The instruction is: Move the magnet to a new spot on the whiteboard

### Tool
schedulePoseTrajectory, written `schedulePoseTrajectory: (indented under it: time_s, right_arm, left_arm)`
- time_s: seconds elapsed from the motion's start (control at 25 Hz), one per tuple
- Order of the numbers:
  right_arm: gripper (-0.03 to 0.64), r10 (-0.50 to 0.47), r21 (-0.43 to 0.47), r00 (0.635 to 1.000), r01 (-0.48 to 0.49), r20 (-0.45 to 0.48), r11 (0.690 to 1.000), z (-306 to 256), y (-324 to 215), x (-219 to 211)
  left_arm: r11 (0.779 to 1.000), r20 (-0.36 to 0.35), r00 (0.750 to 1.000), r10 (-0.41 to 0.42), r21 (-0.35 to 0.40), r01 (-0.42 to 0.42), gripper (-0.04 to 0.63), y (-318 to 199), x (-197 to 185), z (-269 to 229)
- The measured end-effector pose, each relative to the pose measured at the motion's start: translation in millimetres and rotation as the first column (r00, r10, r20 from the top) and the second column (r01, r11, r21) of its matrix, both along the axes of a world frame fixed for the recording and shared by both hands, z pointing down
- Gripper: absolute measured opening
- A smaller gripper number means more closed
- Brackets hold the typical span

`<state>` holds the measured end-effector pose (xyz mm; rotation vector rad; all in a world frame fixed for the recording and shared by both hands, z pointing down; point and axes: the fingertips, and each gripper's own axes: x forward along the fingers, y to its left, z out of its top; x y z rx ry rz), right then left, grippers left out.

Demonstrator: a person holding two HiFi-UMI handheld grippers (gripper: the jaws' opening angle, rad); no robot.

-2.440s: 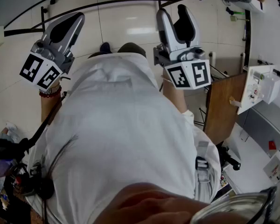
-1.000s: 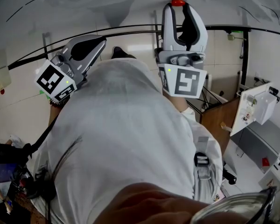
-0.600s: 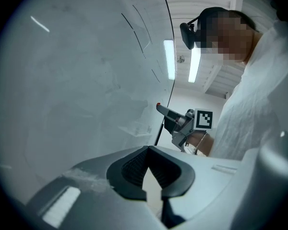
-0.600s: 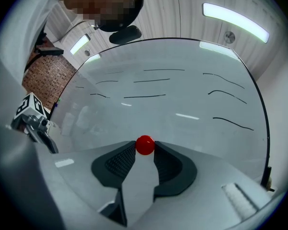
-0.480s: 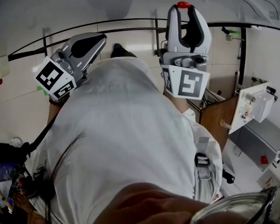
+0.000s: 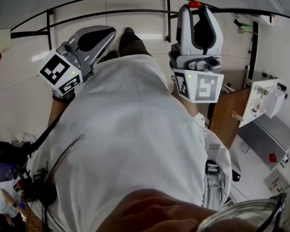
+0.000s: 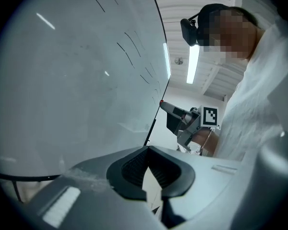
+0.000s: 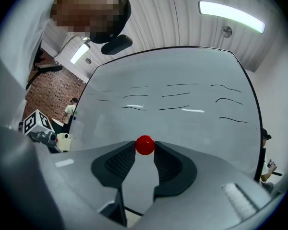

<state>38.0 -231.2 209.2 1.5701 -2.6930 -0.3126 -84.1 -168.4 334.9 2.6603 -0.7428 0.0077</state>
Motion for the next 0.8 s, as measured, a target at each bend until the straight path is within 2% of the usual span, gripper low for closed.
schedulePoseTrajectory:
  time_s: [0.12,0.28,0.44,0.56,0.8]
  right_arm:
    - [0.126,0.024,-0.023,1.0,-0.024,0.009,0.999,7,17,8]
    - [0.126,0.039,-0.015,0.999,-0.038,0.03,0.999,12,58,6]
    - [0.126,0.046,-0.002,0.995,-0.046,0.09,0.999,0,76,16]
    - [0.126,0.062,-0.008,0.994,-0.061,0.093,0.998,-8,89,31]
    - [0.126,0.174,-0.024,0.981,-0.172,0.089,0.985,-8,124,108]
  left_arm:
    - [0.999,0.002,1.0,0.023,0.035,-0.023,0.0,11,9,-8]
    - [0.996,-0.026,0.998,0.049,0.078,-0.047,0.0,54,6,-12]
    - [0.999,-0.019,0.999,0.028,0.033,-0.028,0.0,73,1,-6]
    - [1.0,-0.018,1.0,0.024,-0.009,-0.024,0.0,81,7,1]
    - [0.996,-0.034,0.997,0.076,-0.036,-0.078,0.0,89,64,3]
